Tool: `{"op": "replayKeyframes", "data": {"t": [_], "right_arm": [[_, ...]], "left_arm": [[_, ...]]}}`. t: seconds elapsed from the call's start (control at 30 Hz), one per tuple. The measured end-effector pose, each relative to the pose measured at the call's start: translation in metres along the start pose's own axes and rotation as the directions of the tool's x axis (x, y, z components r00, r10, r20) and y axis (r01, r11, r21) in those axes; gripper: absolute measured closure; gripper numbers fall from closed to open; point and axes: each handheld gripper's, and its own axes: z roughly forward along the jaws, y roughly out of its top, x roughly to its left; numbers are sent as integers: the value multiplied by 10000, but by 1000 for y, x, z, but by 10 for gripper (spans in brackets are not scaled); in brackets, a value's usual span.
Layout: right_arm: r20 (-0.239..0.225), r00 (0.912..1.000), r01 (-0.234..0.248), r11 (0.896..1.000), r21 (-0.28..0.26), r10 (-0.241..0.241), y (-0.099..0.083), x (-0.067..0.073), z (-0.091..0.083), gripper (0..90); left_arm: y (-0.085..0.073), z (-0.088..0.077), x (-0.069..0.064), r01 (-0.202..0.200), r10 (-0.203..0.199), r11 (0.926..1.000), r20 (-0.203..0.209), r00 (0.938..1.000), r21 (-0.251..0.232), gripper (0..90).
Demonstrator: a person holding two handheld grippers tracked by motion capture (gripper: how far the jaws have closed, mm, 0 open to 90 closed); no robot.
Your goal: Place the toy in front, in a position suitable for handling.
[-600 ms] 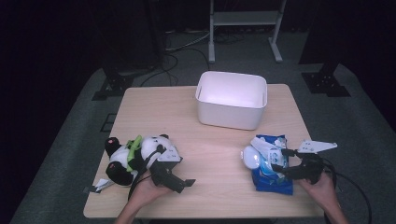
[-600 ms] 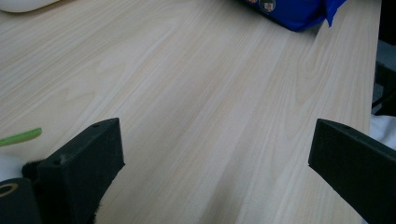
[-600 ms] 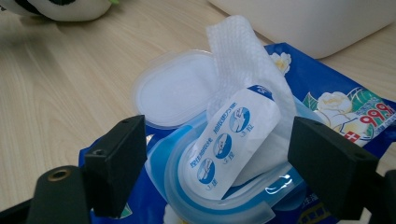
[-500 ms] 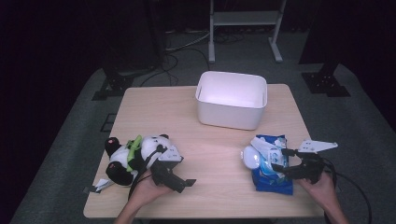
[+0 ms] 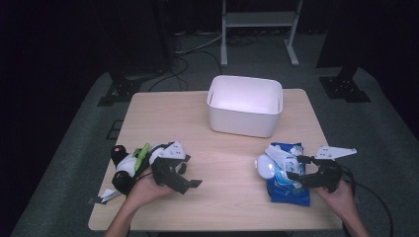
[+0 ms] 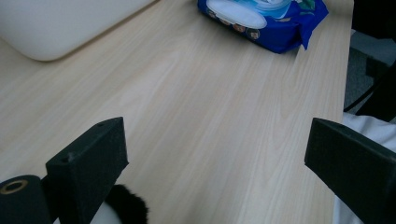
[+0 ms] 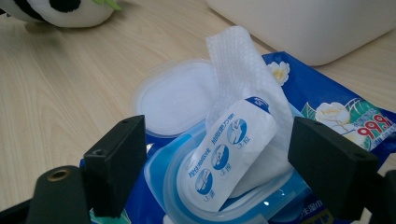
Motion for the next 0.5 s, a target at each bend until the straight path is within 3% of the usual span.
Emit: {"op": "replayKeyframes", "data": {"t": [0.5], "right_arm": [[-40, 9998, 209, 9998, 12, -209, 4, 3, 0, 182]], "left_arm": [[7, -63, 31, -30, 28, 10000, -661, 9978, -32, 73]]}}
